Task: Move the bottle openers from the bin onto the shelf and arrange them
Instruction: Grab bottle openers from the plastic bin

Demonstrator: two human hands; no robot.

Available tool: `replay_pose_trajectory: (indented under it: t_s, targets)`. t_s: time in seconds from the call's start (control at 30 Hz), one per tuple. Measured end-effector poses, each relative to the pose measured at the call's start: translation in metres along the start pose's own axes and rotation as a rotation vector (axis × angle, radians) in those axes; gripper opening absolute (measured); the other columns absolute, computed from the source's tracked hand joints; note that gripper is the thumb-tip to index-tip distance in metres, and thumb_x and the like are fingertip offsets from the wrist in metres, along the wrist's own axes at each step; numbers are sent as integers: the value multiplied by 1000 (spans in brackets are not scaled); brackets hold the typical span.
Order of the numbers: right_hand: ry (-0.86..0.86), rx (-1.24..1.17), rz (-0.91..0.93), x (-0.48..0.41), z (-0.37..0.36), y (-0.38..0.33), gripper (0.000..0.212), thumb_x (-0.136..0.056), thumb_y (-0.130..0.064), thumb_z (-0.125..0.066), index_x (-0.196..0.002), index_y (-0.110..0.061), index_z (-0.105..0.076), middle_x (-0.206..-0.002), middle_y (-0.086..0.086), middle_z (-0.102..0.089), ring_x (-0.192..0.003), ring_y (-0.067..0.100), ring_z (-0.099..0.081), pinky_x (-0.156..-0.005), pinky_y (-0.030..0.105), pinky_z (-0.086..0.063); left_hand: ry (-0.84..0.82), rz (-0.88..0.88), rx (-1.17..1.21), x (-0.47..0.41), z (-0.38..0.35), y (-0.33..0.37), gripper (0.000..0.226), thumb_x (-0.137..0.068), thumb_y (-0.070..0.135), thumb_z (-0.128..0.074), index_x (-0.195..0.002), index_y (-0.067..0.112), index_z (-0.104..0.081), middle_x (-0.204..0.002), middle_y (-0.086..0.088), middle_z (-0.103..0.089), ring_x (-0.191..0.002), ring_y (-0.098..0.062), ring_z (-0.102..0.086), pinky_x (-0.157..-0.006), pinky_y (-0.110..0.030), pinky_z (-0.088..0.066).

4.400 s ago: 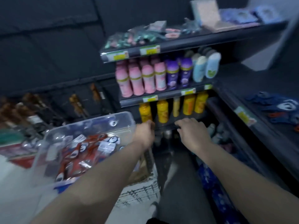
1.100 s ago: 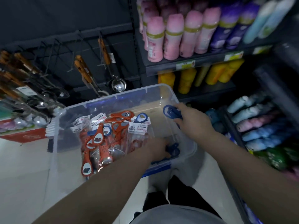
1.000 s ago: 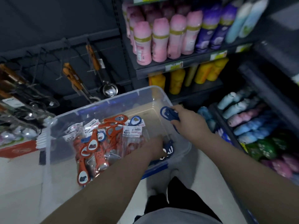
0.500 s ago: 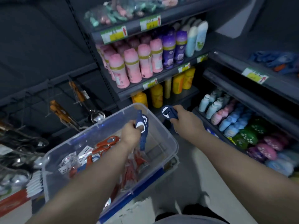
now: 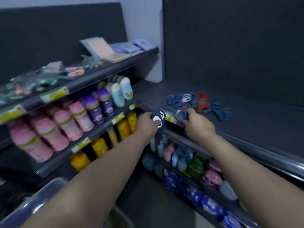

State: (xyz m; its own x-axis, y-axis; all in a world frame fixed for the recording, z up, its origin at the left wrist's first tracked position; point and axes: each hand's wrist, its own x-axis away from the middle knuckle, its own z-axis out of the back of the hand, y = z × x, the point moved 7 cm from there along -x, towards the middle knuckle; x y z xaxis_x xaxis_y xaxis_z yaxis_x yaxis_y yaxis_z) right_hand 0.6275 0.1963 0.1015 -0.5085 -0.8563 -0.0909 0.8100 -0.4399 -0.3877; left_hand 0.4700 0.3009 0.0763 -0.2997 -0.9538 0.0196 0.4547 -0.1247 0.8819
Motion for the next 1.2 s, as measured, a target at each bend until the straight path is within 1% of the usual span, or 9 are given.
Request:
replay_pose_trajectory:
  t_s: [0.2, 0.3, 0.37, 0.43, 0.53, 0.63, 0.83, 0.97, 1.2]
  targets:
    - [-28, 21, -186, -59, 34, 103, 30, -95, -21, -48, -124, -17, -43, -118, 12, -60, -108, 32, -56, -71, 34, -37, -83, -68, -116, -52, -96, 71, 22, -86, 11, -60, -106, 6, -67, -103, -14, -69, -96, -29, -63, -78, -33, -49]
    - [-45, -31, -207, -84, 32, 132, 23, -96, -23, -47, -118, -16, -47, -115, 12, -60, -106, 32, -55, -72, 33, -37, -122, -73, -152, -73, -129, 86, 26, -89, 12, -57, -115, 7, -63, -110, -12, -68, -96, -25, -60, -74, -27, -42]
    - [-53, -96, -163, -100, 25, 139, 29, -98, -23, -47, -125, -14, -47, -120, 14, -60, -109, 33, -54, -75, 33, -39, -144, -53, -155, -88, -146, 88, 37, -93, 13, -55, -129, 7, -53, -120, -12, -62, -97, -22, -56, -75, -24, -38]
    - [-45, -116, -130, -112, 20, 143, 47, -97, -21, -48, -142, -14, -37, -133, 14, -52, -120, 32, -49, -89, 36, -42, -185, -57, -163, -103, -161, 87, 45, -94, 15, -55, -137, 7, -44, -128, -12, -57, -101, -22, -54, -78, -26, -39]
    - [-16, 109, -93, -119, 16, 147, 60, -97, -29, -49, -150, -22, -22, -141, 7, -42, -128, 29, -40, -99, 41, -37, -239, -212, -393, -120, -178, 83, 54, -88, 25, -66, -135, 11, -44, -132, -10, -54, -116, -28, -52, -92, -34, -44]
    - [-32, 226, -37, -118, 5, 143, 54, -97, -36, -45, -147, -31, -27, -148, -1, -33, -131, 25, -33, -100, 42, -32, -294, -415, -656, -128, -191, 78, 60, -85, 41, -67, -137, 22, -44, -139, -5, -45, -128, -30, -37, -100, -42, -39]
    - [-139, 248, -141, -137, -13, 159, 59, -101, -31, -37, -153, -28, -9, -160, -1, -9, -142, 24, -17, -108, 45, -25, -303, -512, -829, -151, -215, 82, 61, -93, 49, -52, -147, 29, -32, -151, 1, -32, -135, -27, -26, -103, -45, -32]
    - [-119, 231, -163, -147, -10, 159, 53, -101, -34, -35, -151, -29, -16, -161, -1, -5, -147, 23, -8, -112, 47, -19, -280, -498, -711, -156, -211, 87, 52, -96, 38, -51, -144, 24, -37, -155, 0, -25, -136, -28, -24, -104, -46, -31]
    - [-16, 257, 41, -131, -3, 114, 48, -97, -20, -42, -144, -21, -32, -158, 5, -16, -146, 23, -12, -113, 44, -19, -60, -477, -556, -133, -148, 78, 30, -95, 17, -53, -124, 15, -57, -132, -5, -54, -120, -28, -42, -94, -44, -43]
